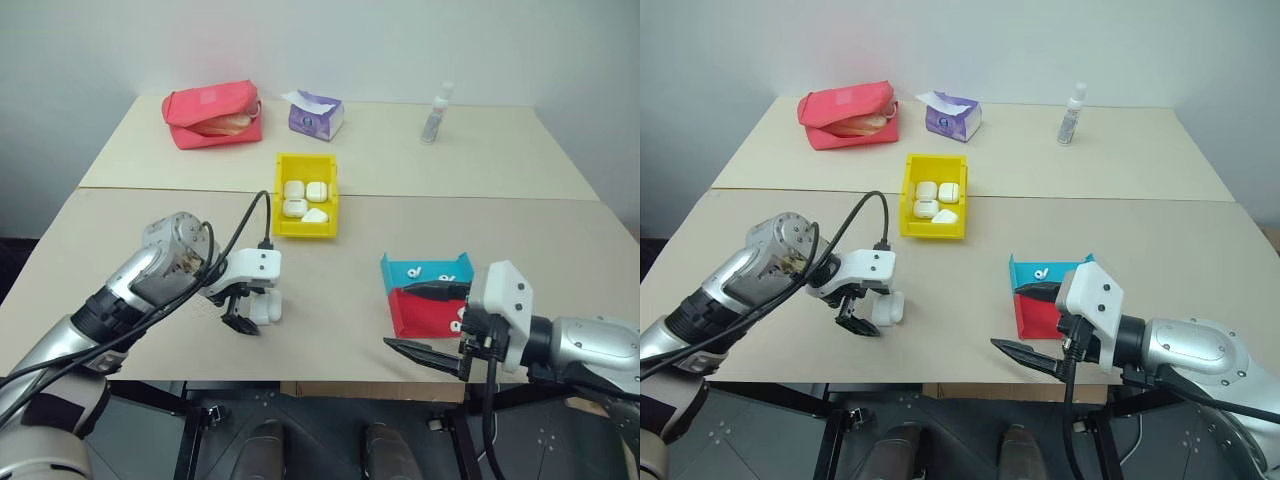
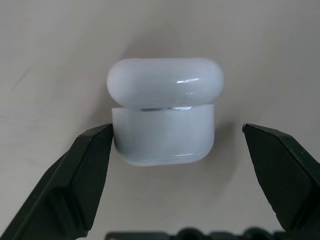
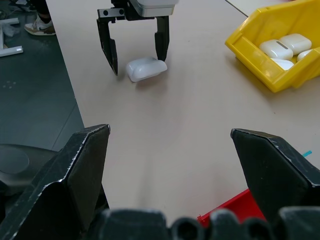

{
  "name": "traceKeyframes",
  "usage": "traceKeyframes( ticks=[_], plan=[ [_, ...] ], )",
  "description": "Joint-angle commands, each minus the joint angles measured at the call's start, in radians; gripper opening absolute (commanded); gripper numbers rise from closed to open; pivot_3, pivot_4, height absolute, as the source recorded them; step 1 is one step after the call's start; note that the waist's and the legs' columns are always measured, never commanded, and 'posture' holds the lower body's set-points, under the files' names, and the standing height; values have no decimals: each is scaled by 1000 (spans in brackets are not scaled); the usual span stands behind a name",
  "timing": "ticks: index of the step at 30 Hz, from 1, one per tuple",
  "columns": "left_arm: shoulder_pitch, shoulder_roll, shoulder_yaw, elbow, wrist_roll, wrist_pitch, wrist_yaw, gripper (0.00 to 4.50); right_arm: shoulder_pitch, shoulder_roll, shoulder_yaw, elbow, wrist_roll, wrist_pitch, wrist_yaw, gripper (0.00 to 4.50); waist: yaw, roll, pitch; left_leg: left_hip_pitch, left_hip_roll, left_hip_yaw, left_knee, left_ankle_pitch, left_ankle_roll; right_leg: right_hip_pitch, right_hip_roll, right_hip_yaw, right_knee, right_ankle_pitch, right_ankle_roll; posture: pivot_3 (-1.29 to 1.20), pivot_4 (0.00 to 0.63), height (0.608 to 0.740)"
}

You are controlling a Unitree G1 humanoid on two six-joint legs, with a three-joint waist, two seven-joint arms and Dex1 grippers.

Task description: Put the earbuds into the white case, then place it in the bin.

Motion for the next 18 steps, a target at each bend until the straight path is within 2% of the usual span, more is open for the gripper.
traceKeyframes(
  ticks=[1, 18],
  plan=[
    [-12, -4, 0, -29, 26, -12, 18, 4467, 0, -11, -30, -32, 14, -9, 5, 4500, 0, 0, 0, 0, 0, 0, 0, 0, 0, 0, 0, 0, 0, 0, 0, 0, 150, 740],
    [-49, -24, -57, -63, 101, 9, -24, 4467, 2, 1, -17, -36, 6, -15, 1, 4500, 1, 0, 0, 0, 0, 0, 0, 0, 0, 0, 0, 0, 0, 0, 0, 0, 150, 740]
  ],
)
